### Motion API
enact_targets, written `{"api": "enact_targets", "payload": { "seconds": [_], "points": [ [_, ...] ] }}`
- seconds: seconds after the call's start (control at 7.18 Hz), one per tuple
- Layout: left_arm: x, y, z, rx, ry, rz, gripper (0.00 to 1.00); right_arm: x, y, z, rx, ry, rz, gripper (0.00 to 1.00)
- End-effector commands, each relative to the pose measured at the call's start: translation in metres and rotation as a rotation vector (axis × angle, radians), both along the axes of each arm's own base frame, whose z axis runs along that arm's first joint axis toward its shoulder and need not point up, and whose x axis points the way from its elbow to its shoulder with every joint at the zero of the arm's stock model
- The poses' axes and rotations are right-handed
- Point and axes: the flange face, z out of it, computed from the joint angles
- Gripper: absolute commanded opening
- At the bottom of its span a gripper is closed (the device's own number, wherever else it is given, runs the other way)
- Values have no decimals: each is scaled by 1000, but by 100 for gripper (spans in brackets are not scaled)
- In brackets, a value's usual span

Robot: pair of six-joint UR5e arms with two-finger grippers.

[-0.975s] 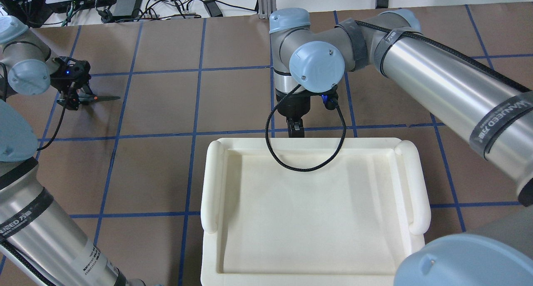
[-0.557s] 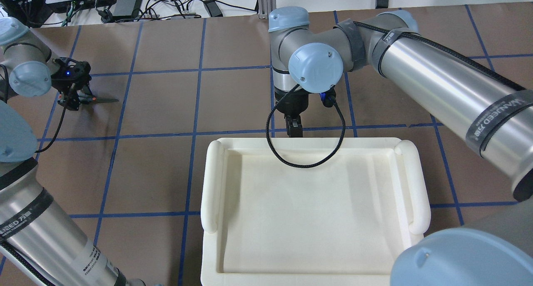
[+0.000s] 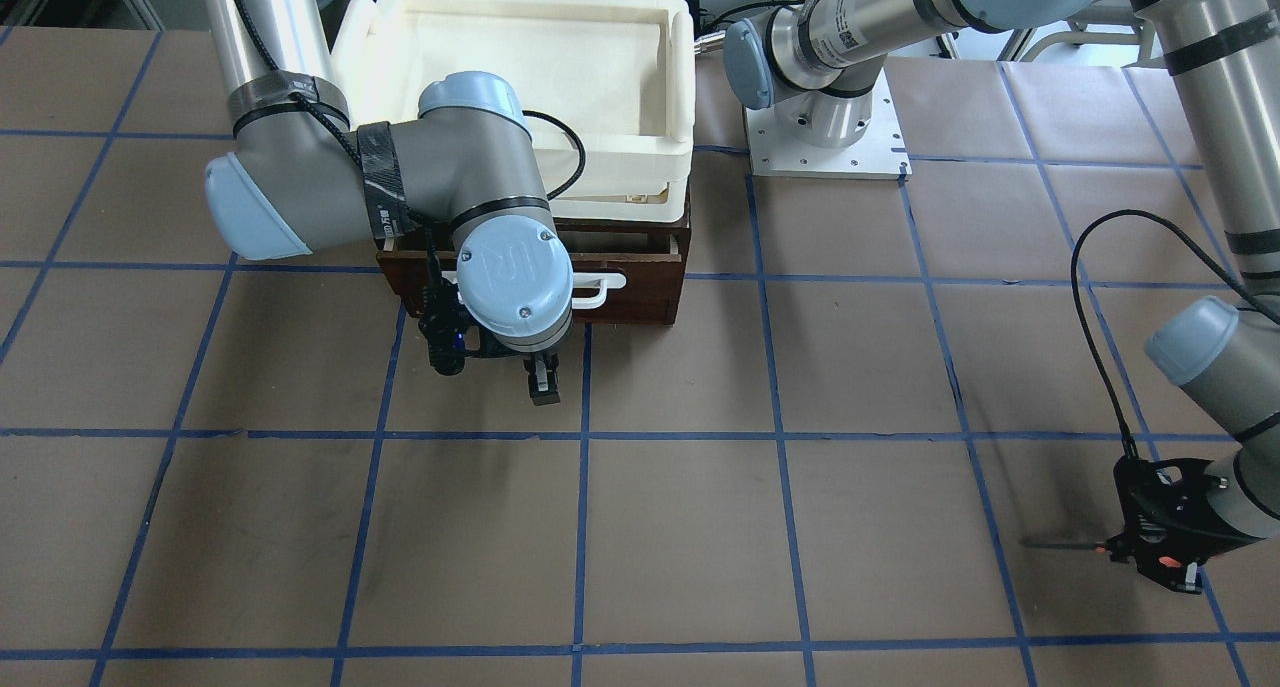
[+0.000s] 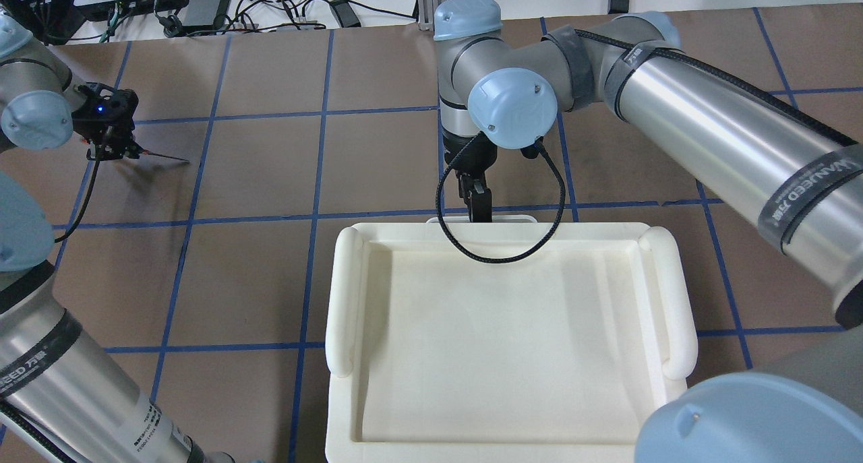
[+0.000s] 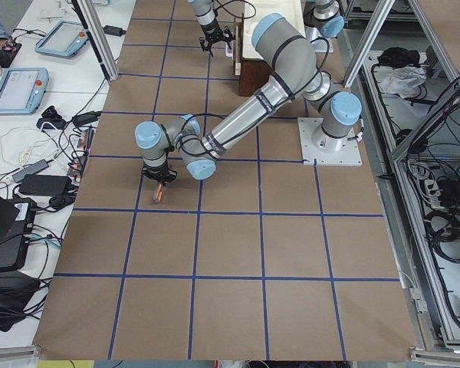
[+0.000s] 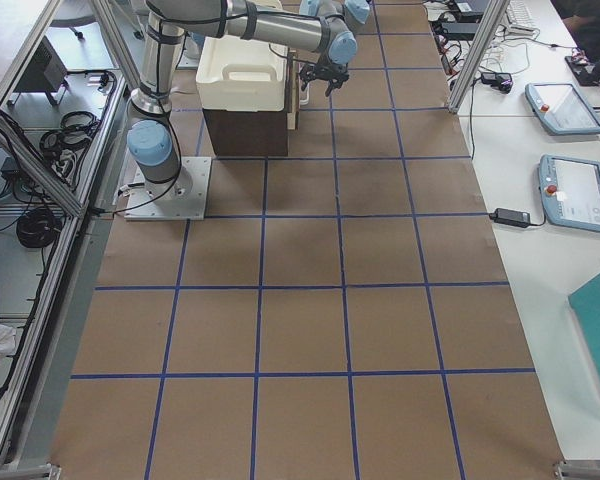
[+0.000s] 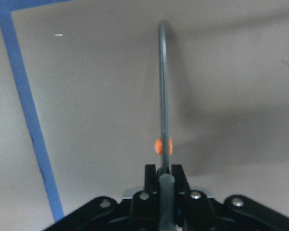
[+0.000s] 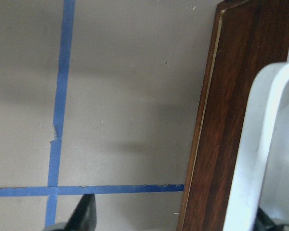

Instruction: Place scissors in drawer with both arms

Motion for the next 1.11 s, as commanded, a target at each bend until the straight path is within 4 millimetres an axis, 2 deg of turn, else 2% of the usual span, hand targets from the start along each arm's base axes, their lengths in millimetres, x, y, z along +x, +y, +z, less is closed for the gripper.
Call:
{"api": "enact_targets", "payload": {
  "seconds": [0.0,0.28,0.56,0.84,0.97],
  "points": [
    [-11,3,30,-20,-8,-9,12,-1,-12,8,-33,-20,27,100],
    [-16,8,36,-22,-7,0,12,-3,-19,14,-48,-33,54,100],
    [-13,9,25,-16,1,-7,12,-6,-27,15,-65,-47,80,100],
    [-22,8,44,-38,-8,-4,11,-3,-43,16,-80,-51,80,100],
    [-37,7,50,-38,-8,-8,11,-3,-46,16,-83,-52,79,100]
  ]
}}
